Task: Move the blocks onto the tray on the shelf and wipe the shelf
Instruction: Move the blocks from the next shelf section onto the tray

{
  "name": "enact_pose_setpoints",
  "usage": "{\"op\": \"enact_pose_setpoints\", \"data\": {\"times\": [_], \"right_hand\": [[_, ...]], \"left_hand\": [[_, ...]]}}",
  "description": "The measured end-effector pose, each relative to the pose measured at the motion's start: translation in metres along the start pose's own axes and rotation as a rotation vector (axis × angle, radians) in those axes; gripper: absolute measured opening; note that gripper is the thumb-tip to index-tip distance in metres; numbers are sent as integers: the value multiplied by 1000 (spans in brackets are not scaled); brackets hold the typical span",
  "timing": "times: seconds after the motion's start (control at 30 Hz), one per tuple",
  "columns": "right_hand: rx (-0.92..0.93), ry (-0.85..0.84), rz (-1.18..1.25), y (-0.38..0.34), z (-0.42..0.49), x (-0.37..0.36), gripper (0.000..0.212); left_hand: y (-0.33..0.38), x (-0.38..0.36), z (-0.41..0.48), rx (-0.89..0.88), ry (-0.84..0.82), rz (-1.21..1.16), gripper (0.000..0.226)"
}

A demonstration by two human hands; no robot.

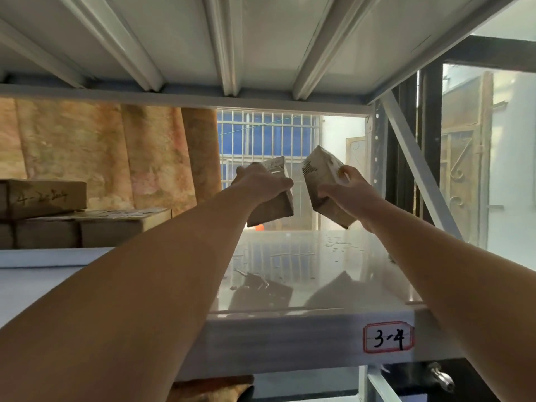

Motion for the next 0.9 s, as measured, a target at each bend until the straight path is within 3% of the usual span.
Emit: {"op": "enact_pose_setpoints", "data": {"times": [0.1,0.23,0.37,0.5,0.7,0.8,0.9], "right_hand": [[-48,-33,-191,-2,0,-6,101],[-79,-9,-432,-8,-3,-9,80],[51,168,-725,-27,-15,-9,84],[150,186,-943,-46,-28,-20,66],[100,164,-917,-89,-45,-54,63],[126,188,-852,-117,-58,-79,70],[135,156,-747,-141,-65,-108,69]], "left_hand": [[0,8,0,-119,8,158,61],[-9,18,-3,-168,-64,304,59],[-17,32,-6,-216,-85,378,62],[-19,45,-12,-300,-187,465,43],[-26,92,-14,-352,-39,314,41],[-44,121,-13,-315,-33,311,45],[-67,160,-14,-277,78,306,50]]}}
Point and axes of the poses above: each hand's wrist, its own z-axis towards the middle knuckle, its own x-axis out of the back of the hand, y = z × x, the point moved 6 cm from there along z, towards the middle knuckle, and after that the axes turned 6 degrees about -x, right-handed, at the moved point
